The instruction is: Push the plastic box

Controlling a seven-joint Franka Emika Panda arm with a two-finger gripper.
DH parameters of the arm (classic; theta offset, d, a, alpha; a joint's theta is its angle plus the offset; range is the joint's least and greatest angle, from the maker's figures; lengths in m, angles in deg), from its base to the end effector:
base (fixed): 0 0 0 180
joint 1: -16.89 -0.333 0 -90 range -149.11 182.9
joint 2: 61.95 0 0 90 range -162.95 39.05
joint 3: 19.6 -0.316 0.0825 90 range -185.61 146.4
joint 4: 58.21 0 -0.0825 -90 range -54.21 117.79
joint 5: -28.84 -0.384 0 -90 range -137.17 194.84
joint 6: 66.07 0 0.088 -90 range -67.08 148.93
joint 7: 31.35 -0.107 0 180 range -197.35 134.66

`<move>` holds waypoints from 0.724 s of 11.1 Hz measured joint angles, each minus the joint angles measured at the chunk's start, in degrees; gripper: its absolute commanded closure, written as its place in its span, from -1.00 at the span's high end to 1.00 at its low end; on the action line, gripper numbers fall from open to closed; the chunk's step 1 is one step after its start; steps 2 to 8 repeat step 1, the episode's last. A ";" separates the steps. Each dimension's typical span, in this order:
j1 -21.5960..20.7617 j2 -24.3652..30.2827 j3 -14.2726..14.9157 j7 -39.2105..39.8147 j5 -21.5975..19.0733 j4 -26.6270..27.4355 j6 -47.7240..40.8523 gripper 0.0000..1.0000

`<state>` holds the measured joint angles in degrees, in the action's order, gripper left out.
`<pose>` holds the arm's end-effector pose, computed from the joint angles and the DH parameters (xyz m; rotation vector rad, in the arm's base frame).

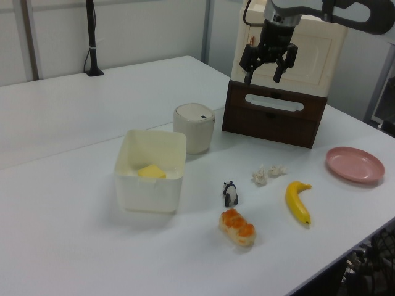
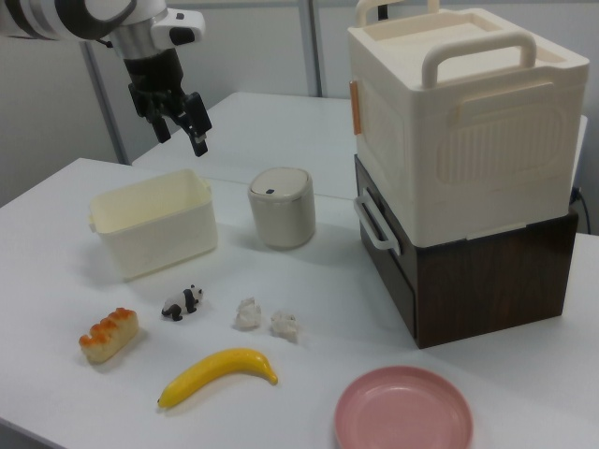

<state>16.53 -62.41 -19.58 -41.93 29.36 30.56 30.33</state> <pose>0.5686 0.0025 0.6408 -3.1201 0.2789 -0.1967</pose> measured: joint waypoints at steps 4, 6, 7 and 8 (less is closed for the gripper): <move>-0.05 0.00 0.06 0.01 0.00 0.00 0.00 1.00; -0.05 0.00 0.06 0.01 0.00 0.00 0.00 1.00; -0.05 0.00 0.06 0.01 0.00 0.00 0.00 1.00; -0.05 0.00 0.06 0.01 0.00 0.00 0.00 1.00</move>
